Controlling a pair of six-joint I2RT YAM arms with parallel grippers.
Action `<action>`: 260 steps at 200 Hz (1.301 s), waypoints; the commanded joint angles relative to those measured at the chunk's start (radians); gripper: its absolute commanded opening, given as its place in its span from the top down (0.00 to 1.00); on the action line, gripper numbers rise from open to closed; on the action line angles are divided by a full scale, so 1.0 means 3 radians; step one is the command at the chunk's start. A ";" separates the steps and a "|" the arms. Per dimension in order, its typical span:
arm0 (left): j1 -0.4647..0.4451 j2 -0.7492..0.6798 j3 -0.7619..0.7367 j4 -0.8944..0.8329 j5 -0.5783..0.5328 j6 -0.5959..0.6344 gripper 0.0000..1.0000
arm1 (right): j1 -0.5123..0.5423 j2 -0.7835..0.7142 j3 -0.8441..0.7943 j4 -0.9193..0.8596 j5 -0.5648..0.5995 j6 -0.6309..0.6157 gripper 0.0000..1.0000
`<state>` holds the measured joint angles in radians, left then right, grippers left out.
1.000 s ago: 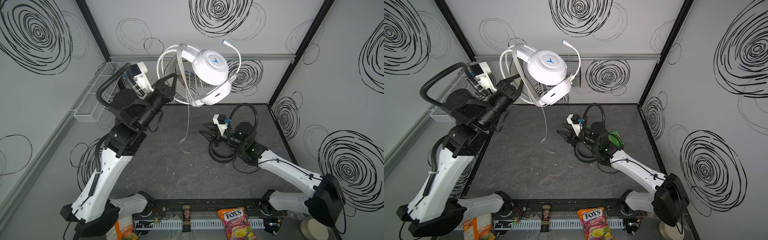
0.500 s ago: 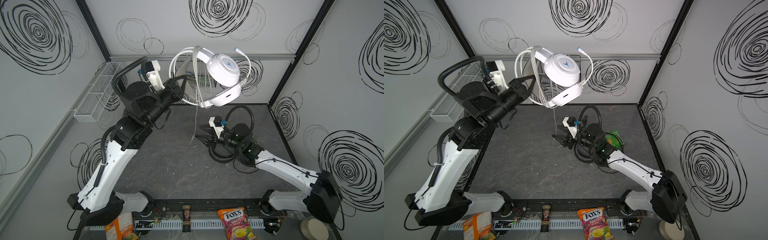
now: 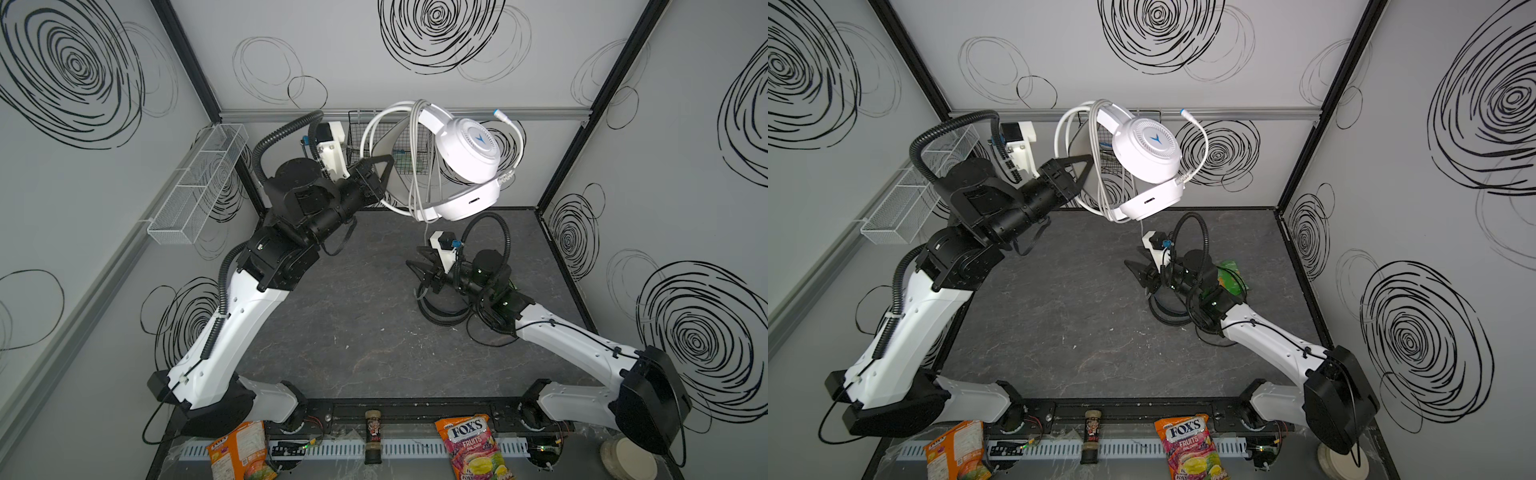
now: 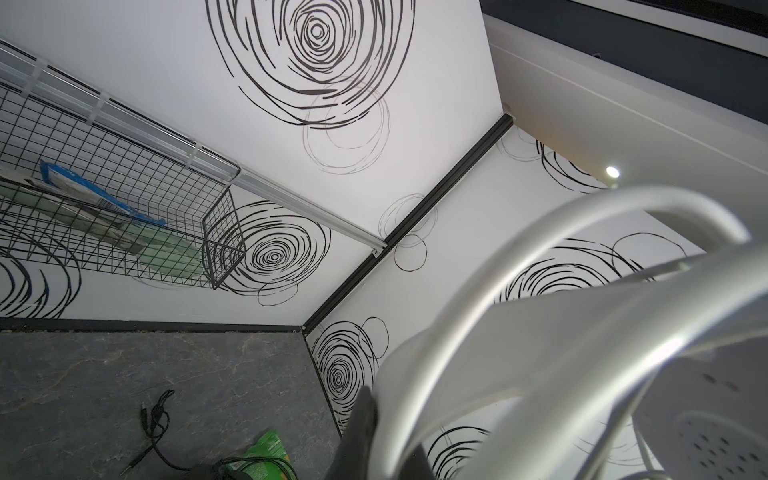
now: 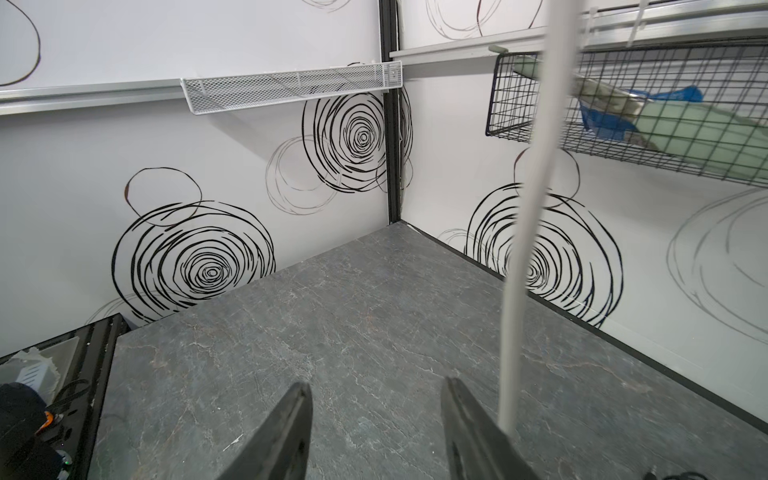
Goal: Wrap the headphones
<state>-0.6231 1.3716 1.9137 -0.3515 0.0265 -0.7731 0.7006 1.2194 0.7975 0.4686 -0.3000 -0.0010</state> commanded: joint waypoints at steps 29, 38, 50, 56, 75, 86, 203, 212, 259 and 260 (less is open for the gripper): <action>-0.0009 -0.0031 0.0167 0.0320 0.0002 -0.0016 1.00 | -0.0169 -0.0601 -0.0274 -0.0482 0.0013 -0.0002 0.46; -0.0012 -0.0026 0.0166 0.0323 0.0004 -0.0016 1.00 | -0.0187 -0.0693 -0.0341 -0.0523 0.0067 -0.0020 0.46; -0.0014 -0.0026 0.0160 0.0318 0.0009 -0.0021 1.00 | -0.0230 -0.0772 -0.0389 -0.0563 0.0116 -0.0060 0.45; -0.0014 -0.0026 0.0161 0.0313 0.0009 -0.0017 1.00 | -0.0267 -0.0789 -0.0398 -0.0565 0.0116 -0.0063 0.45; -0.0021 -0.0034 0.0154 0.0293 0.0004 -0.0015 1.00 | -0.0361 -0.0742 -0.0376 -0.0498 0.0014 -0.0048 0.44; -0.0025 -0.0042 0.0151 0.0294 -0.0009 -0.0016 1.00 | -0.0354 -0.0651 -0.0350 -0.0413 -0.0073 -0.0109 0.43; -0.0040 -0.0085 0.0102 0.0297 -0.0018 -0.0031 1.00 | -0.0070 -0.0100 -0.0192 -0.0079 -0.0484 -0.0001 0.26; -0.0040 -0.0075 0.0114 0.0295 -0.0012 -0.0032 1.00 | -0.0046 -0.0083 -0.0197 -0.0079 -0.0455 -0.0017 0.26; -0.0061 -0.0062 0.0145 0.0292 0.0023 -0.0059 1.00 | 0.0004 0.0034 -0.0171 0.0017 -0.0285 -0.0022 0.26; -0.0063 -0.0062 0.0145 0.0292 0.0023 -0.0061 1.00 | 0.0005 0.0035 -0.0172 0.0020 -0.0284 -0.0025 0.26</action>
<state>-0.6342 1.3720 1.9228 -0.3573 0.0257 -0.7631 0.6968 1.2179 0.7082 0.4129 -0.4110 -0.0044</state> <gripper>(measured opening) 0.094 0.742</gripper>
